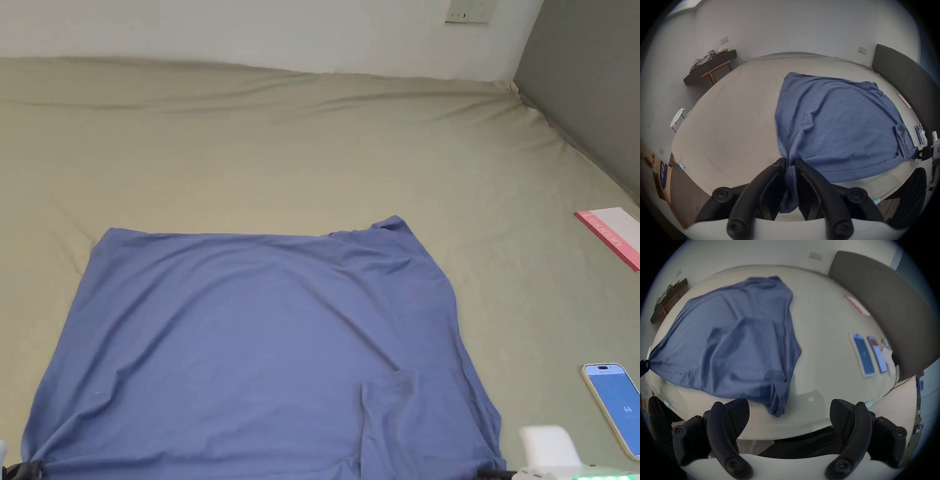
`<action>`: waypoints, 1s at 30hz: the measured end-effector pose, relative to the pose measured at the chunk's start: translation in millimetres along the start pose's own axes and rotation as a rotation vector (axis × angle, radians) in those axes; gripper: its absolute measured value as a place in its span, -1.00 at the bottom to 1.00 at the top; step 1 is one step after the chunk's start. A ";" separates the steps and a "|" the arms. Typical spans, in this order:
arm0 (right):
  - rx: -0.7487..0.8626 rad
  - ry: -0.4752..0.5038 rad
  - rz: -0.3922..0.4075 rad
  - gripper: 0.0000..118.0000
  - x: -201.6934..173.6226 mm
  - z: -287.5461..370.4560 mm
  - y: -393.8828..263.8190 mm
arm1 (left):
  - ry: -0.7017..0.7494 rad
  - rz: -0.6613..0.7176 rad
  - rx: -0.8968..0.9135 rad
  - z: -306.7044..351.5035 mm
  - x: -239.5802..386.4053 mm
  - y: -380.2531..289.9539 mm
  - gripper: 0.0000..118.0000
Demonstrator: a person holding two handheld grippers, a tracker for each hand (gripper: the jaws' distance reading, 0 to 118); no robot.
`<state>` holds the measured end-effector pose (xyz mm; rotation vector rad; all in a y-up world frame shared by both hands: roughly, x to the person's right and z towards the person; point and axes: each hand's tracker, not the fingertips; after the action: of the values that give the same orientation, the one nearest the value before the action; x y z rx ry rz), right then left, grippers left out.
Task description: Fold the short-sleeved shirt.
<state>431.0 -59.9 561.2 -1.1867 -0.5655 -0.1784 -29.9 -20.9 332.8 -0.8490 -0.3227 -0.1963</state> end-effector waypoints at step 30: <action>0.308 0.107 -0.083 -0.81 -13.9 4.4 98.6 | -0.042 0.191 0.030 -49.4 -3.3 82.5 -0.82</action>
<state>459.2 -20.7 474.0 -0.8504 -0.5278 -0.2160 1.4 -5.0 243.2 -0.8497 -0.2808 0.0040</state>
